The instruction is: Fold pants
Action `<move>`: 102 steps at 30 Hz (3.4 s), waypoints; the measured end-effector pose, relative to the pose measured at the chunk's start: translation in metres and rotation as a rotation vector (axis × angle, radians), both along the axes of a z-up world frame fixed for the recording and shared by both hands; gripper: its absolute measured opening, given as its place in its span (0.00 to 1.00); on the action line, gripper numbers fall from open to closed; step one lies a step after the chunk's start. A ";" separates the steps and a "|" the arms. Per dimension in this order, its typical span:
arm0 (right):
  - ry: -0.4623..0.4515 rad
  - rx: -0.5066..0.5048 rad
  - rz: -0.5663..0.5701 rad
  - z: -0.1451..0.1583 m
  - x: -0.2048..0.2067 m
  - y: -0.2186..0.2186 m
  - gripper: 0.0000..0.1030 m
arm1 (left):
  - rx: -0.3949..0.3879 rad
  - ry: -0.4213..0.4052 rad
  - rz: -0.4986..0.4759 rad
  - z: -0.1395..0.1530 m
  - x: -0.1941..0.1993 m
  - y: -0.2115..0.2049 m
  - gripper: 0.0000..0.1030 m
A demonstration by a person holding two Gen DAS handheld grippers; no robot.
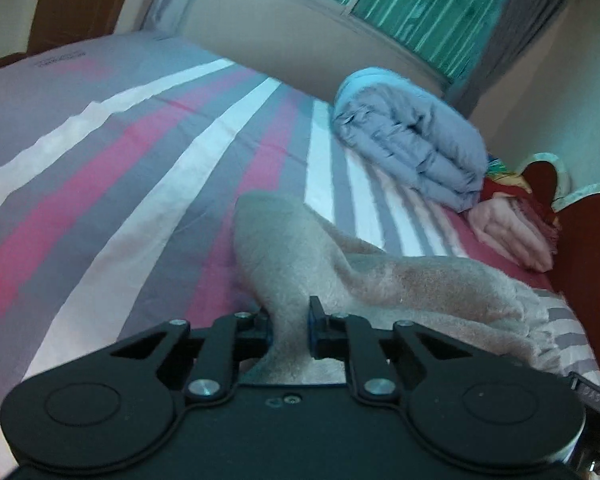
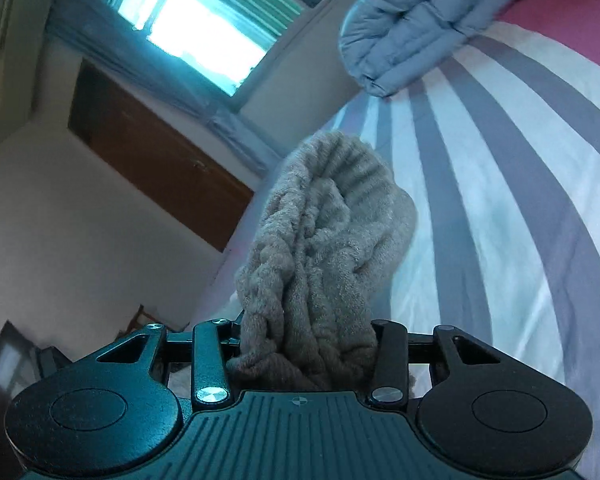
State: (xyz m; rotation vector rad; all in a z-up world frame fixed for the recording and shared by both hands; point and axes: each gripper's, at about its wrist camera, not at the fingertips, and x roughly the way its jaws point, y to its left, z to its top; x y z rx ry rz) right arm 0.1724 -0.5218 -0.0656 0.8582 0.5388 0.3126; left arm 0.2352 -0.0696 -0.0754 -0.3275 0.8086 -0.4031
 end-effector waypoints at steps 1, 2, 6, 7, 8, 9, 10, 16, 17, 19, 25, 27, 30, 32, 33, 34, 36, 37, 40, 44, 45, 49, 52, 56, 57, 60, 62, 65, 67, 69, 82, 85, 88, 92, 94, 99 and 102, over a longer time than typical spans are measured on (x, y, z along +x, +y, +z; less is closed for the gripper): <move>0.013 -0.002 0.008 -0.007 0.006 0.001 0.41 | 0.043 0.011 -0.009 -0.009 0.002 -0.006 0.07; 0.037 -0.018 0.012 -0.015 0.012 0.001 0.41 | 0.098 0.041 -0.019 -0.020 0.005 -0.012 0.12; 0.279 -0.114 -0.039 -0.068 0.024 0.003 0.64 | 0.206 0.140 0.012 -0.060 0.001 -0.015 0.50; 0.284 -0.116 -0.059 -0.074 0.018 0.001 0.64 | 0.200 0.138 0.027 -0.058 -0.003 -0.011 0.56; 0.263 -0.108 -0.070 -0.073 0.010 -0.002 0.65 | 0.203 0.129 0.037 -0.054 -0.005 -0.008 0.57; 0.249 -0.124 -0.084 -0.067 0.004 -0.003 0.69 | 0.211 0.108 0.047 -0.048 -0.008 -0.005 0.57; 0.232 -0.173 -0.099 -0.058 -0.002 -0.002 0.69 | 0.214 0.084 0.048 -0.041 -0.008 -0.004 0.57; 0.052 -0.365 -0.124 0.005 -0.014 0.025 0.69 | 0.214 0.016 -0.030 -0.009 -0.008 -0.018 0.55; 0.030 -0.393 -0.108 0.012 -0.012 0.037 0.69 | 0.228 0.024 -0.052 -0.011 -0.011 -0.025 0.52; 0.002 -0.461 -0.058 0.015 -0.008 0.062 0.57 | 0.233 0.061 -0.094 -0.024 -0.024 -0.030 0.48; 0.140 -0.723 0.020 -0.047 -0.010 0.104 0.36 | 0.355 0.018 -0.182 -0.055 -0.073 -0.045 0.49; 0.132 -0.746 0.018 -0.065 -0.014 0.103 0.30 | 0.353 0.019 -0.170 -0.056 -0.078 -0.044 0.49; 0.130 -0.766 0.020 -0.072 -0.013 0.103 0.28 | 0.345 0.025 -0.168 -0.054 -0.079 -0.041 0.49; 0.128 -0.762 0.014 -0.078 -0.015 0.098 0.28 | 0.357 0.024 -0.170 -0.050 -0.078 -0.042 0.49; 0.131 -0.751 0.007 -0.075 -0.018 0.096 0.28 | 0.370 0.021 -0.162 -0.046 -0.077 -0.041 0.49; 0.136 -0.750 0.004 -0.069 -0.023 0.097 0.28 | 0.381 0.010 -0.151 -0.041 -0.081 -0.040 0.48; 0.132 -0.753 -0.002 -0.054 -0.027 0.101 0.29 | 0.389 -0.031 -0.129 -0.032 -0.088 -0.040 0.49; 0.123 -0.756 -0.005 -0.043 -0.032 0.104 0.29 | 0.394 -0.047 -0.120 -0.029 -0.091 -0.040 0.50; 0.096 -0.755 -0.019 -0.023 -0.035 0.109 0.31 | 0.398 -0.065 -0.107 -0.026 -0.094 -0.042 0.58; 0.056 -0.824 0.010 -0.004 -0.007 0.114 0.31 | 0.396 -0.039 -0.147 -0.035 -0.091 -0.052 0.55; 0.061 -0.840 0.020 -0.002 0.007 0.113 0.31 | 0.395 -0.007 -0.160 -0.042 -0.089 -0.053 0.54; 0.133 -0.843 0.022 -0.015 0.053 0.097 0.30 | 0.394 -0.023 -0.149 -0.053 -0.093 -0.051 0.57; 0.195 -0.847 0.003 -0.039 0.071 0.083 0.30 | 0.384 -0.033 -0.156 -0.058 -0.092 -0.051 0.58; 0.218 -0.807 -0.026 -0.054 0.075 0.070 0.30 | 0.391 -0.025 -0.153 -0.053 -0.090 -0.052 0.59; 0.209 -0.848 -0.017 -0.050 0.073 0.075 0.30 | 0.387 -0.022 -0.149 -0.049 -0.089 -0.050 0.59; 0.132 -0.791 -0.038 -0.027 0.048 0.080 0.30 | 0.385 -0.032 -0.116 -0.040 -0.087 -0.047 0.58; 0.090 -0.797 -0.016 -0.022 0.026 0.090 0.30 | 0.391 -0.024 -0.110 -0.040 -0.081 -0.046 0.58; 0.096 -0.891 0.034 -0.039 0.007 0.107 0.30 | 0.402 0.021 -0.119 -0.049 -0.069 -0.046 0.65; 0.133 -0.927 0.048 -0.064 0.001 0.105 0.30 | 0.390 0.049 -0.116 -0.051 -0.062 -0.044 0.68; 0.105 -0.952 0.041 -0.072 -0.008 0.109 0.30 | 0.396 0.061 -0.111 -0.049 -0.060 -0.044 0.68; 0.157 -0.849 0.017 -0.047 -0.014 0.105 0.39 | 0.447 0.055 -0.090 -0.040 -0.069 -0.042 0.71; 0.112 -0.800 -0.018 -0.032 -0.027 0.108 0.82 | 0.449 0.057 -0.079 -0.039 -0.073 -0.042 0.71; 0.109 -0.847 0.014 -0.030 -0.038 0.123 0.85 | 0.449 0.054 -0.080 -0.038 -0.074 -0.043 0.71; 0.045 -0.843 -0.026 -0.012 -0.046 0.129 0.85 | 0.438 0.043 -0.075 -0.037 -0.074 -0.043 0.71; 0.027 -0.832 -0.055 -0.006 -0.044 0.126 0.85 | 0.444 0.035 -0.081 -0.040 -0.073 -0.044 0.74; 0.200 -0.944 -0.001 -0.048 -0.017 0.126 0.85 | 0.463 0.044 -0.075 -0.049 -0.070 -0.043 0.85; 0.262 -0.742 -0.048 -0.067 -0.023 0.099 0.85 | 0.458 0.050 -0.074 -0.045 -0.071 -0.041 0.83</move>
